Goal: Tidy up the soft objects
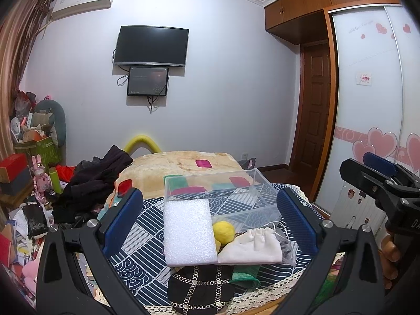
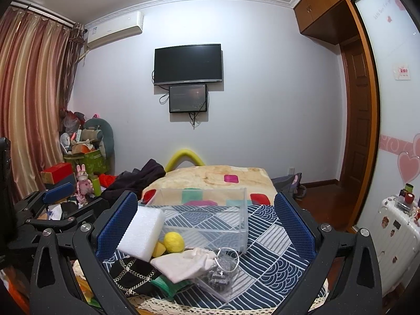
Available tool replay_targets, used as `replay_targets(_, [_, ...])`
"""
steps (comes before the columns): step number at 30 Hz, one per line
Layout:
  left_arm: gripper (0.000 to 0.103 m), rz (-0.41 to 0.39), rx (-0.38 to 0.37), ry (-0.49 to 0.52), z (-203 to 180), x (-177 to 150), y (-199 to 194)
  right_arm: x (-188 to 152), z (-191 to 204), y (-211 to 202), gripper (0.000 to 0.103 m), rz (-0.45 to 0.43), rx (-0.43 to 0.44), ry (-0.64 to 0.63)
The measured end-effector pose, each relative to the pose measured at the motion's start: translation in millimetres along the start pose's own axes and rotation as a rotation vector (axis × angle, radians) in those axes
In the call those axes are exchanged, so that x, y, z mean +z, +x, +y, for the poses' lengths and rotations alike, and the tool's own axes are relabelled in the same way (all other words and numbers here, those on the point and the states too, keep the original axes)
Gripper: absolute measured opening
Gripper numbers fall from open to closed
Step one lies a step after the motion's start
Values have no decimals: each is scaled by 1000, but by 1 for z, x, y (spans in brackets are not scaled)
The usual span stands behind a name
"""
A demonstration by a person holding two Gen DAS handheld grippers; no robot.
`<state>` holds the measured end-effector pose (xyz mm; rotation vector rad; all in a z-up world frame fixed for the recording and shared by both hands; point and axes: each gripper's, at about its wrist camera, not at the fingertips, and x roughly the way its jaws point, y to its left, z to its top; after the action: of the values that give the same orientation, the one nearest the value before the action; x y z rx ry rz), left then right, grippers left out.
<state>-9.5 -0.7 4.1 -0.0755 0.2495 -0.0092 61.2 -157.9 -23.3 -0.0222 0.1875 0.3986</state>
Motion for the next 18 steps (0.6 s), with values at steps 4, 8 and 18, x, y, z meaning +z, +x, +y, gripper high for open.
replay_targets(4, [103, 1, -2, 0, -1, 0, 1, -1, 1, 0, 103, -1, 2, 1])
replay_targets(8, [103, 1, -7, -1, -1, 0, 2, -2, 1, 1, 103, 1, 4, 1])
replay_targets(18, [103, 81, -21, -32, 19, -16, 29, -13, -3, 21, 103, 60, 14, 8])
